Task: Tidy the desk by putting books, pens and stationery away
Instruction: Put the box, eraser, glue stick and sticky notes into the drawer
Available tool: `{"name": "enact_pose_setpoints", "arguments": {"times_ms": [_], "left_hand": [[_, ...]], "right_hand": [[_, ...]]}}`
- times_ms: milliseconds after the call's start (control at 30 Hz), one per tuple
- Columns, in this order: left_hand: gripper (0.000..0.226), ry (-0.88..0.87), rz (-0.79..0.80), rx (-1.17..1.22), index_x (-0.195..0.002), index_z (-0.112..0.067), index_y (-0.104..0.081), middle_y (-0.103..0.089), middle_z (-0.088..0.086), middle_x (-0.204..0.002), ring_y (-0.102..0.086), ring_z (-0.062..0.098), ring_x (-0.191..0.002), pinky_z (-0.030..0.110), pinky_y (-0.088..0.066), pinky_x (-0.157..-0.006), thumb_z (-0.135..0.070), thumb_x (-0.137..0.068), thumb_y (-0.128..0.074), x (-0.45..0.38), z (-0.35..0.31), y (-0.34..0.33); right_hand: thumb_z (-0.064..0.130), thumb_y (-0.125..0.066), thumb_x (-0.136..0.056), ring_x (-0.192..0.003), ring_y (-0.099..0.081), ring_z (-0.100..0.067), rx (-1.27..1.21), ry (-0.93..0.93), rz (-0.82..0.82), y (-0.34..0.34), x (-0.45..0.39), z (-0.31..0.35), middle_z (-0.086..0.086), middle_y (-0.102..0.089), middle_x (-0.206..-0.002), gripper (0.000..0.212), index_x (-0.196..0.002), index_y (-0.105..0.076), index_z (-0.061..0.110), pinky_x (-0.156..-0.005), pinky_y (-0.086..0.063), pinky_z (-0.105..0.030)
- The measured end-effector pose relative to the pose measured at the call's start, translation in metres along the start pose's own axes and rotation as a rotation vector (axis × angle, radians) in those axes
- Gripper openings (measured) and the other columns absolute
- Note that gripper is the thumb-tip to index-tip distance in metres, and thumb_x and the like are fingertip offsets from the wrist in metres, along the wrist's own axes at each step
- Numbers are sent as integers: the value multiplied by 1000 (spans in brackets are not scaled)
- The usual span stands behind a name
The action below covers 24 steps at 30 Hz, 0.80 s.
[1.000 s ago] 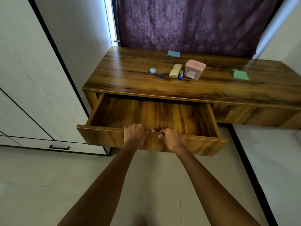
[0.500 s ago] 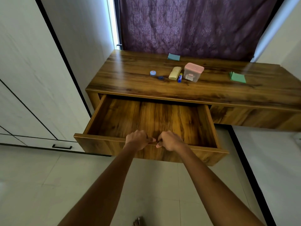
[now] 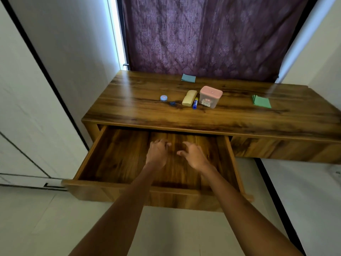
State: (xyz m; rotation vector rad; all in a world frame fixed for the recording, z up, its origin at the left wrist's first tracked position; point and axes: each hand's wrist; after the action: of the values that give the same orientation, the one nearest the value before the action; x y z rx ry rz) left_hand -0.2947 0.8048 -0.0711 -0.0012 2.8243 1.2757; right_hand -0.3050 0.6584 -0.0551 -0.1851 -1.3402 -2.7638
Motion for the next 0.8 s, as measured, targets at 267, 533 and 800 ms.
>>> {"name": "enact_pose_setpoints", "arguments": {"times_ms": [267, 533, 800], "left_hand": [[40, -46, 1, 26, -136, -11, -44, -48, 11, -140, -33, 25, -135, 38, -29, -112, -27, -100, -41, -119, -73, -3], [43, 72, 103, 354, -139, -12, -44, -48, 9, -139, -45, 18, -126, 23, -38, -94, -27, -99, -45, -215, -124, -38], [36, 323, 48, 669, -130, -9, -53, -62, 9, -121, -52, 12, -90, 19, -40, -66, -25, -100, -45, -269, -166, -73]], "right_hand": [[32, -58, -91, -128, -47, -24, -72, -29, -233, 60, -115, -9, -6, -51, -138, 50, -136, -47, 13, -105, -40, -37], [22, -50, -97, -134, -35, -31, -114, -89, -532, 119, -210, -34, -11, -37, -148, 48, -142, -39, 10, -109, -34, -42], [28, -44, -98, -137, -34, -33, -50, -138, -382, 156, -293, -68, -13, -36, -150, 50, -143, -35, 9, -110, -33, -50]]}}
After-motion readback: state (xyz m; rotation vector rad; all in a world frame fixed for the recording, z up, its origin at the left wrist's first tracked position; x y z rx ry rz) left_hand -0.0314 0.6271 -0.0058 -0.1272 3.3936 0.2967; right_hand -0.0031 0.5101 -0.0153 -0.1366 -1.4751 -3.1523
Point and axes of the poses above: each hand's wrist, its own x-axis away from the middle knuckle, its own y-axis out of the back of the hand, z = x × y
